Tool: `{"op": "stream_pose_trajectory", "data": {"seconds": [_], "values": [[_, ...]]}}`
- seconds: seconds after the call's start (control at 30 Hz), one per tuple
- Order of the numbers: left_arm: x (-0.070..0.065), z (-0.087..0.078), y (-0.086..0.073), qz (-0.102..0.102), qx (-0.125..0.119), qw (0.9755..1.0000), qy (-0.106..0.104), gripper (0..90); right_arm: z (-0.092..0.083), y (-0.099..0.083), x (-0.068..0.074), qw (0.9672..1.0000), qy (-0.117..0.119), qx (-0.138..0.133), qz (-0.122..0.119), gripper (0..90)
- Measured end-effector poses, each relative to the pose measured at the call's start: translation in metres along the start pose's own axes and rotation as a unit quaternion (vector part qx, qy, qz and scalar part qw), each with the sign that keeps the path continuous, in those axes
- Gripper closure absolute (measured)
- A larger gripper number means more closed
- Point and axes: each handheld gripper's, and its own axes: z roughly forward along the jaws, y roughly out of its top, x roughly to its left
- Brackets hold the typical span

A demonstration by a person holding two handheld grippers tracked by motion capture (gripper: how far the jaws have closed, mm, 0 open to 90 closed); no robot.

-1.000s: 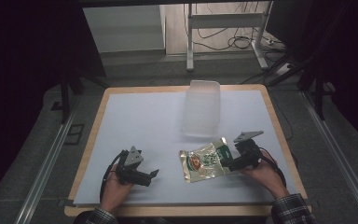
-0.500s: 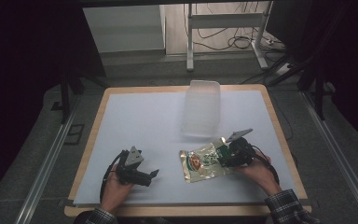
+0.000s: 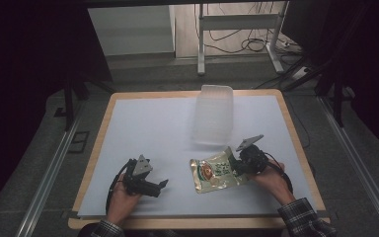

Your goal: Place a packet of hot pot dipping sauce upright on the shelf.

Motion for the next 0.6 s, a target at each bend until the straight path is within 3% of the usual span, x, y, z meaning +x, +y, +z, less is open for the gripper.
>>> {"op": "stream_pose_trajectory", "data": {"seconds": [0.3,0.6], "values": [[0.0,0.0,0.0,0.001,0.0,1.0,0.001,1.4,-0.001,0.002,0.004,0.9998,-0.01,-0.001,-0.018,88.8],[-0.001,-0.001,0.0,0.001,0.001,1.0,0.003,1.4,-0.018,0.009,0.011,0.9983,-0.029,-0.033,-0.039,88.9]]}}
